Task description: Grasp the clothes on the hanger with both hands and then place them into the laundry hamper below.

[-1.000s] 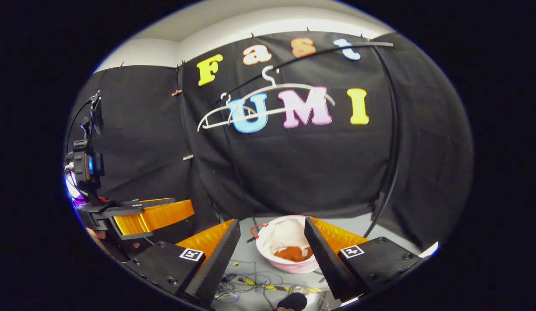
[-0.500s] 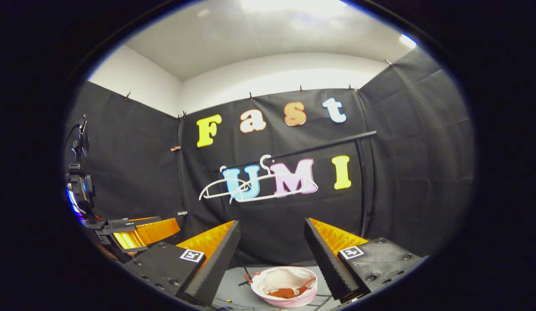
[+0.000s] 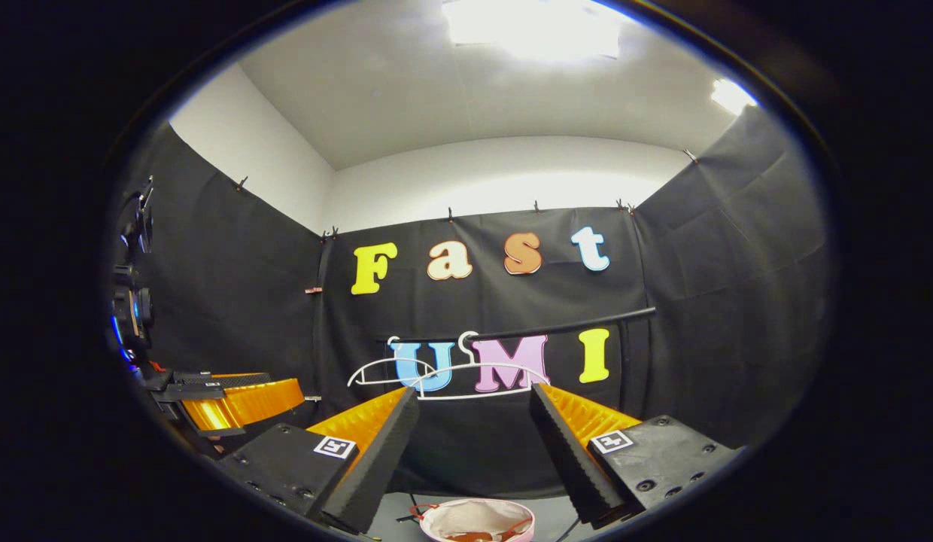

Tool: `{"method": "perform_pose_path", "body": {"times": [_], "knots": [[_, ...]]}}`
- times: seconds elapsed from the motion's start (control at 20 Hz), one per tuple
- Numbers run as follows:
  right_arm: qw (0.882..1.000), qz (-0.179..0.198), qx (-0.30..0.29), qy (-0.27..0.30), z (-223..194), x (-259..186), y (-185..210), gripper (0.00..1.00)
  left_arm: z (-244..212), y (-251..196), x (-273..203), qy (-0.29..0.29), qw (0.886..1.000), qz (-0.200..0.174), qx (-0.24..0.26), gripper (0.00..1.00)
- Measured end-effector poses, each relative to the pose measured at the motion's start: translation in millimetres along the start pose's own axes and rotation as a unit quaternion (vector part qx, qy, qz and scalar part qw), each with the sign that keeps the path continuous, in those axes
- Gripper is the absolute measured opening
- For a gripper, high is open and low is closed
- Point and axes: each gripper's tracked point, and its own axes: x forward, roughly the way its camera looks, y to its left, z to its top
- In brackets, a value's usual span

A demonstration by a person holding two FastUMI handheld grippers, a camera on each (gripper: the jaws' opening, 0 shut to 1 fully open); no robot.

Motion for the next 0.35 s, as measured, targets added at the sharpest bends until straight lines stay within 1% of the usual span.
{"method": "perform_pose_path", "body": {"times": [0.05, 0.1, 0.15, 0.2, 0.35], "knots": [[1.000, 0.000, -0.004, 0.000, 3, 0, -3, 0.97, -1, -5, 1, 0.003, 1.000, -0.001, -0.002, 0.95], [1.000, -0.001, -0.013, -0.004, 7, -2, -7, 0.97, 1, -11, 3, 0.001, 1.000, -0.005, -0.003, 0.95], [1.000, -0.004, -0.024, -0.010, 13, -1, -14, 1.00, 4, -15, 5, -0.001, 1.000, -0.006, -0.004, 0.95], [0.999, -0.005, -0.030, -0.014, 16, -2, -19, 0.97, 6, -18, 4, -0.003, 1.000, -0.003, -0.005, 0.95], [1.000, 0.006, -0.015, 0.007, 7, -6, -22, 0.97, 7, -33, 6, -0.002, 1.000, -0.004, -0.004, 0.95]]}}
